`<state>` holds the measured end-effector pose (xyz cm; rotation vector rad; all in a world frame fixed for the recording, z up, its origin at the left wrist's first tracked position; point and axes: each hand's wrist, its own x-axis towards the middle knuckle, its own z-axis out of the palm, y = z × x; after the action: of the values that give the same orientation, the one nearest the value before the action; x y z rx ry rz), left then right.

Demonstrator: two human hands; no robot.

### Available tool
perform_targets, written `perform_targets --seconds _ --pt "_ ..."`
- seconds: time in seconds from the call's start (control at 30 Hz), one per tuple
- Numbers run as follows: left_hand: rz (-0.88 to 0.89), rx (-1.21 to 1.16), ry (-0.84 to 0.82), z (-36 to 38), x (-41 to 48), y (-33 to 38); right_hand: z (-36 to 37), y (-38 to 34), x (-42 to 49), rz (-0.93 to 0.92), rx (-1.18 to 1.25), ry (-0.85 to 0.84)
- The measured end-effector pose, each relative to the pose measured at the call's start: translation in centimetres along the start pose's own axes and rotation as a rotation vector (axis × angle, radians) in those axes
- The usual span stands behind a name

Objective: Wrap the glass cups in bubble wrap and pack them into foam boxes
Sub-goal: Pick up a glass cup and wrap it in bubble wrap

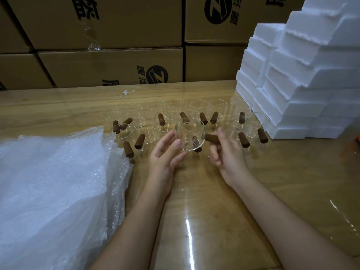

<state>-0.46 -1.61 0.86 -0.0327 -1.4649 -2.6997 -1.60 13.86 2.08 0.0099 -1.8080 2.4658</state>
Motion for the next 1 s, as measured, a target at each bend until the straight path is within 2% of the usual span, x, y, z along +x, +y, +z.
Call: perform_targets --seconds 0.3,0.53,0.67,0.83,1.0 --pt "0.121 0.203 -0.05 0.5 -0.6 -0.1 -0.2 0.0 0.0 -0.008 0.044 0.014" --pt "0.306 0.446 0.018 0.8 -0.9 -0.7 0.2 0.1 -0.8 -0.231 -0.234 -0.023" --pt "0.412 0.591 0.033 0.7 -0.9 -1.0 0.3 0.1 -1.0 -0.303 -0.28 -0.007" --pt "0.512 0.771 0.058 0.7 -0.7 -1.6 0.1 0.2 -0.8 -0.291 -0.251 -0.003" --pt "0.592 0.846 0.087 0.3 -0.4 -1.7 0.0 0.3 -0.6 -0.249 -0.179 0.002"
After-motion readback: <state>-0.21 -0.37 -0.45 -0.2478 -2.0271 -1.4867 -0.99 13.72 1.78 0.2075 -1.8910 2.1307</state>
